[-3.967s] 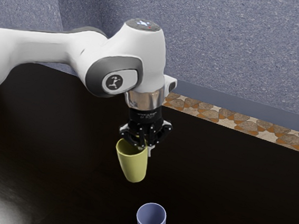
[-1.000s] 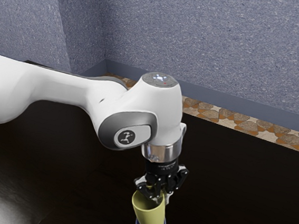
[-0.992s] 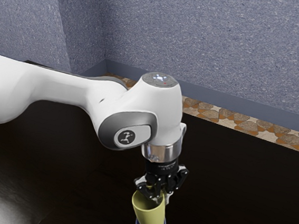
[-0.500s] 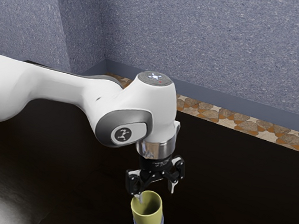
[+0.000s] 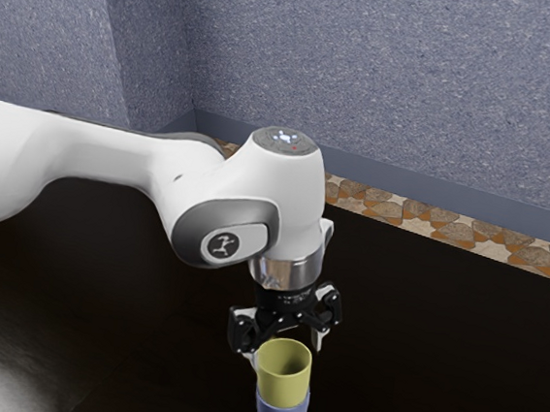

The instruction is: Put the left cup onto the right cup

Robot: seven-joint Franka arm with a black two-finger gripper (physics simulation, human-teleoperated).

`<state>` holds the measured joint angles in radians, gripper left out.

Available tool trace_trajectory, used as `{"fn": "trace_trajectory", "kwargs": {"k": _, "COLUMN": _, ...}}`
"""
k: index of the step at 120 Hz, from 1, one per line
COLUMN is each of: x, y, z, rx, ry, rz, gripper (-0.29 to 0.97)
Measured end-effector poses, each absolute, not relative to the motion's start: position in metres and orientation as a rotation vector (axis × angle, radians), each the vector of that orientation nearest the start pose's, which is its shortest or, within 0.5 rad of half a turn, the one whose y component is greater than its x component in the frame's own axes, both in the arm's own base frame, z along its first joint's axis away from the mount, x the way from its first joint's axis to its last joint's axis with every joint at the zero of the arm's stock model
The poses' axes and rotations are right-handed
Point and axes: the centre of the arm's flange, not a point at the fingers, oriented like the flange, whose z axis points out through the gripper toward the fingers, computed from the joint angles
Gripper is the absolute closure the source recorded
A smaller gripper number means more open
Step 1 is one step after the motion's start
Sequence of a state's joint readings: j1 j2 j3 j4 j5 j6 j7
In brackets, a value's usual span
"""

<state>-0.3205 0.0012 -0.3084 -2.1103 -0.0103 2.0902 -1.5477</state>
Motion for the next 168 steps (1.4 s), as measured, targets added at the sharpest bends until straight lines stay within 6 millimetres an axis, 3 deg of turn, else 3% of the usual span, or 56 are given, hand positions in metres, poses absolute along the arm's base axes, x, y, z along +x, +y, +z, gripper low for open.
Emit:
{"fn": "trace_trajectory", "kwargs": {"k": 50, "x": 0.435, "y": -0.317, "z": 0.427, "rx": -2.816, "ry": -1.323, "rz": -0.025, "gripper": 0.0}}
{"fn": "trace_trajectory", "kwargs": {"k": 83, "x": 0.458, "y": -0.303, "z": 0.458, "rx": -2.863, "ry": -1.196, "rz": -0.115, "gripper": 0.0}}
{"fn": "trace_trajectory", "kwargs": {"k": 121, "x": 0.501, "y": -0.248, "z": 0.485, "rx": -2.919, "ry": -1.042, "rz": -0.158, "gripper": 0.0}}
{"fn": "trace_trajectory", "kwargs": {"k": 168, "x": 0.552, "y": -0.15, "z": 0.499, "rx": -2.978, "ry": -0.725, "rz": -0.183, "gripper": 0.0}}
